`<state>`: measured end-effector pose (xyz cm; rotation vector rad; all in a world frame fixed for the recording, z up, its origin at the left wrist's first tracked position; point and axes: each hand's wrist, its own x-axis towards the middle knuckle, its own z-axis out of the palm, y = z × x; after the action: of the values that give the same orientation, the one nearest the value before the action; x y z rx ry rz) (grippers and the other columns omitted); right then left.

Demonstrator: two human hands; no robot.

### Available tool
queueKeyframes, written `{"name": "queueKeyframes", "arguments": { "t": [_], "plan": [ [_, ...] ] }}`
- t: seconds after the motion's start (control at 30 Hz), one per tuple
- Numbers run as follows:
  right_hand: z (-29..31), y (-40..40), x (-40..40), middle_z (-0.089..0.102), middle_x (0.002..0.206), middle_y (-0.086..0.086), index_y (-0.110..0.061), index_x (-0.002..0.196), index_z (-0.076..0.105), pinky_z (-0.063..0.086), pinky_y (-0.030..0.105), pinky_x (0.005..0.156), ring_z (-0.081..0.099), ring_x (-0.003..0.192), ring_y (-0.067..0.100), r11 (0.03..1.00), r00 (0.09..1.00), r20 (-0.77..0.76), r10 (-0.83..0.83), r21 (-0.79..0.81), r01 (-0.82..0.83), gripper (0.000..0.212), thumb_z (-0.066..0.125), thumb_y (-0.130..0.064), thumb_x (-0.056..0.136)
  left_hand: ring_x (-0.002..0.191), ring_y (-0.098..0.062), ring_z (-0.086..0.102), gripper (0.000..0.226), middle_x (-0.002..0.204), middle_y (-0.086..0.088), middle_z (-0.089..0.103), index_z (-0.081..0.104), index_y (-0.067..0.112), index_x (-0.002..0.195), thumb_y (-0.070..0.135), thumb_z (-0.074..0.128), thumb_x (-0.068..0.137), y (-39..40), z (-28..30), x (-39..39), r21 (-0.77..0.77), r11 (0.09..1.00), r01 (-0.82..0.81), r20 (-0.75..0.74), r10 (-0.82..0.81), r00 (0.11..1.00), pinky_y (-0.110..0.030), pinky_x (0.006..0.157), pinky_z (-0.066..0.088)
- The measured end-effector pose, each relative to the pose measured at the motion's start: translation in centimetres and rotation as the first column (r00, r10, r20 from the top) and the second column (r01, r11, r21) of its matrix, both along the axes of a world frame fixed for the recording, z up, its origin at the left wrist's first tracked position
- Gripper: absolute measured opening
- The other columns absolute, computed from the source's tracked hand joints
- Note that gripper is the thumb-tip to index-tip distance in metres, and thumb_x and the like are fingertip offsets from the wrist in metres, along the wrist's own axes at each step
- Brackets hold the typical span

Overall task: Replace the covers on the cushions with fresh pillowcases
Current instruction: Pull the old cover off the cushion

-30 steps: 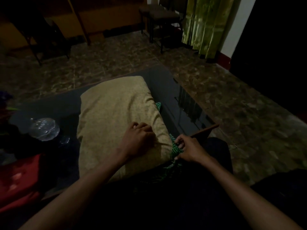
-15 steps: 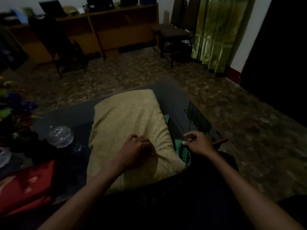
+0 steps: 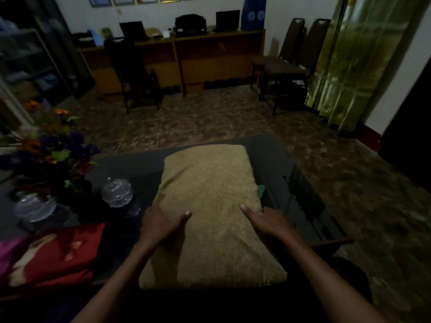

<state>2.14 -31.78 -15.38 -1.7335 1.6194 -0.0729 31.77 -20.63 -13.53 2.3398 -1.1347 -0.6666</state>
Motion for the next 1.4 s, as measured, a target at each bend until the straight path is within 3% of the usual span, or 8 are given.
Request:
{"name": "queueKeyframes", "arguments": {
  "t": [0.13, 0.33, 0.6, 0.8, 0.9, 1.0, 1.17, 1.4],
  "plan": [
    [-0.3, 0.0, 0.8, 0.048, 0.151, 0.015, -0.018, 0.148, 0.049, 0.022, 0.055, 0.117, 0.037, 0.143, 0.040, 0.993, 0.973, -0.228, 0.025, -0.104, -0.050, 0.115, 0.015, -0.099, 0.074, 0.136, -0.034, 0.044, 0.124, 0.154, -0.014, 0.039, 0.027, 0.018, 0.154, 0.088, 0.067, 0.060, -0.1, -1.3, -0.2, -0.005, 0.997, -0.080, -0.233, 0.077, 0.970, -0.047, 0.109, 0.039],
    [-0.8, 0.8, 2.4, 0.057, 0.143, 0.009, -0.015, 0.144, 0.049, 0.048, 0.043, 0.105, 0.058, 0.126, 0.031, 0.968, 0.884, 0.404, -0.233, 0.013, 0.249, 0.093, 0.069, -0.075, 0.075, 0.090, -0.022, 0.066, 0.056, 0.101, -0.004, 0.070, 0.065, 0.018, 0.117, 0.053, 0.078, 0.077, -1.1, -0.4, -0.2, -0.169, 0.980, -0.104, 0.025, 0.109, 0.994, -0.031, 0.073, 0.051],
    [2.9, -0.3, 7.2, 0.059, 0.118, 0.002, -0.011, 0.132, 0.057, 0.042, 0.028, 0.090, 0.058, 0.117, 0.026, 0.937, 0.845, 0.514, -0.145, -0.202, 0.284, 0.043, 0.068, -0.031, 0.096, 0.073, -0.014, 0.062, 0.027, 0.083, 0.001, 0.066, 0.066, 0.015, 0.103, 0.024, 0.080, 0.081, -2.3, 4.8, 4.0, -0.358, 0.933, -0.046, 0.058, 0.071, 0.996, -0.030, 0.059, 0.051],
    [0.8, -0.6, 7.3, 0.062, 0.131, 0.000, -0.019, 0.141, 0.056, 0.046, 0.030, 0.097, 0.058, 0.122, 0.021, 0.994, 0.920, 0.387, 0.062, -0.111, -0.020, 0.064, 0.065, -0.053, 0.088, 0.098, -0.027, 0.057, 0.070, 0.120, -0.018, 0.061, 0.054, 0.003, 0.126, 0.046, 0.082, 0.078, -2.1, 3.5, 6.6, 0.040, 0.996, 0.074, 0.201, -0.080, 0.976, -0.040, 0.081, 0.050],
    [-1.4, -1.4, 4.0, 0.060, 0.142, 0.000, -0.027, 0.138, 0.061, 0.044, 0.036, 0.108, 0.055, 0.130, 0.023, 0.997, 0.933, 0.353, 0.070, -0.010, -0.071, 0.072, 0.054, -0.055, 0.071, 0.129, -0.038, 0.046, 0.090, 0.146, -0.020, 0.041, 0.037, 0.009, 0.145, 0.053, 0.076, 0.078, -0.6, 1.1, 3.8, -0.022, 0.971, 0.238, 0.395, -0.210, 0.895, -0.051, 0.106, 0.042],
    [-3.8, -1.7, 0.6, 0.039, 0.159, 0.004, -0.043, 0.142, 0.049, 0.029, 0.051, 0.118, 0.033, 0.145, 0.029, 0.985, 0.986, 0.059, 0.159, -0.075, -0.154, 0.067, 0.046, -0.051, 0.076, 0.132, -0.035, 0.047, 0.092, 0.148, -0.012, 0.046, 0.044, 0.021, 0.145, 0.078, 0.055, 0.074, 0.9, 0.6, 0.1, -0.132, 0.822, 0.554, 0.482, -0.435, 0.761, -0.050, 0.108, 0.040],
    [-5.4, 1.6, 0.2, 0.031, 0.154, 0.014, -0.030, 0.151, 0.041, 0.034, 0.050, 0.110, 0.029, 0.141, 0.036, 0.919, 0.890, -0.322, 0.322, -0.117, -0.375, 0.081, 0.073, -0.049, 0.078, 0.151, -0.025, -0.015, 0.143, 0.163, -0.004, -0.019, -0.012, 0.028, 0.158, 0.094, 0.049, 0.046, 2.8, -1.5, -4.4, 0.401, 0.571, 0.717, 0.443, -0.805, 0.394, -0.053, 0.120, 0.000],
    [-4.6, 2.2, 0.6, 0.074, 0.103, 0.015, -0.015, 0.108, 0.077, 0.057, 0.039, 0.078, 0.071, 0.100, 0.032, 0.948, 0.970, -0.130, 0.206, -0.220, -0.231, 0.028, 0.068, -0.015, 0.082, 0.102, -0.034, 0.071, 0.072, 0.121, -0.013, 0.069, 0.063, 0.015, 0.125, 0.056, 0.065, 0.066, 2.5, -0.3, -3.5, 0.074, 0.642, 0.763, 0.676, -0.595, 0.435, -0.052, 0.076, 0.057]
  ]
}}
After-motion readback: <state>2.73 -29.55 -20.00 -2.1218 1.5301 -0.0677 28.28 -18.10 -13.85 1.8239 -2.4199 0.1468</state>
